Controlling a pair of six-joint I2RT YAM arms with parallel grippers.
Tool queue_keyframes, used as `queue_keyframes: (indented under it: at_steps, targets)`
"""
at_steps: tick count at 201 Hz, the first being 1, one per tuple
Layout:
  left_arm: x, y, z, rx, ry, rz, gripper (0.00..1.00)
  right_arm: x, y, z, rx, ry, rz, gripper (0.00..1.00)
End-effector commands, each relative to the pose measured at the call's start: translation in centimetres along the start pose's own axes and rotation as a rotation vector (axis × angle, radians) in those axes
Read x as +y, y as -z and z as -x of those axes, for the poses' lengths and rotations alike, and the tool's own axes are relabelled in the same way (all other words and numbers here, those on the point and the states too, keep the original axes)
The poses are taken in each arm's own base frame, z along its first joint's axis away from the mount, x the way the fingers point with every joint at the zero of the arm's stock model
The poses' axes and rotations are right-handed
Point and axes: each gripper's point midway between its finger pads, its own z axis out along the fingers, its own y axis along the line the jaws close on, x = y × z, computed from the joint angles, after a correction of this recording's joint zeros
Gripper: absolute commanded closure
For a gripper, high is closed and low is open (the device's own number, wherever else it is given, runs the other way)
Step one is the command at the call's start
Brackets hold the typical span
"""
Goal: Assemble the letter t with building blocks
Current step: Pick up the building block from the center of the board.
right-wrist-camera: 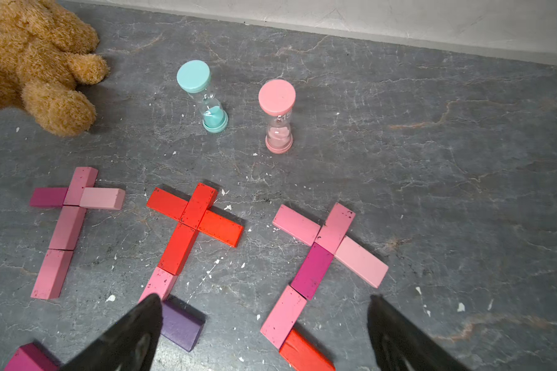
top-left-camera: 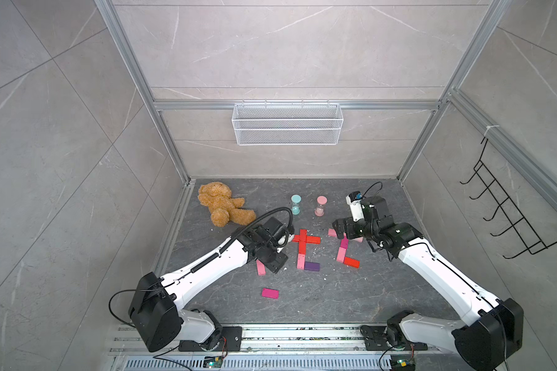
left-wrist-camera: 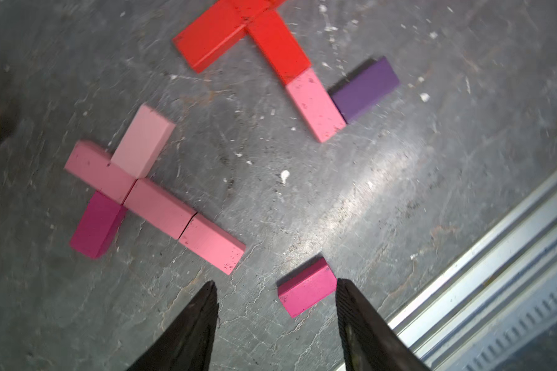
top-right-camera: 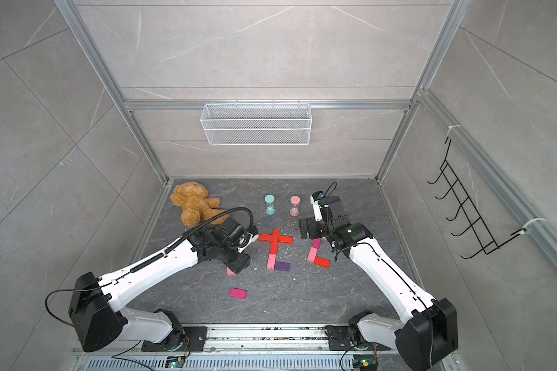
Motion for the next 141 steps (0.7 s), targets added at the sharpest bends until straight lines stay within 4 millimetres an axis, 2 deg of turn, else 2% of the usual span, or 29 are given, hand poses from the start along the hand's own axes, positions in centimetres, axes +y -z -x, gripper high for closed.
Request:
queue_keyframes:
  at_steps: [1,38,72,111,141]
  targets:
    - [-1.9,-0.3,-2.0,0.056,-0.265,-0.047,0.39,-0.7,1.3,0.5,-0.029,0.016,-0.041,0.00]
    - [-3.3,-2.0,-4.0,0.134,-0.402,-0.075,0.43,-1.0,1.7,0.3,-0.035,0.018,-0.058,0.00]
    - [-4.0,-3.2,-6.4,0.211,-0.439,-0.114,0.46,-1.2,1.8,0.1,-0.034,0.021,-0.068,0.00]
    - [-3.7,-5.3,-9.5,0.333,-0.489,-0.112,0.52,-1.2,1.7,0.4,-0.037,0.022,-0.066,0.00]
    - [-3.5,-6.5,-10.1,0.335,-0.530,-0.102,0.52,-1.2,1.8,0.5,-0.038,0.023,-0.067,0.00]
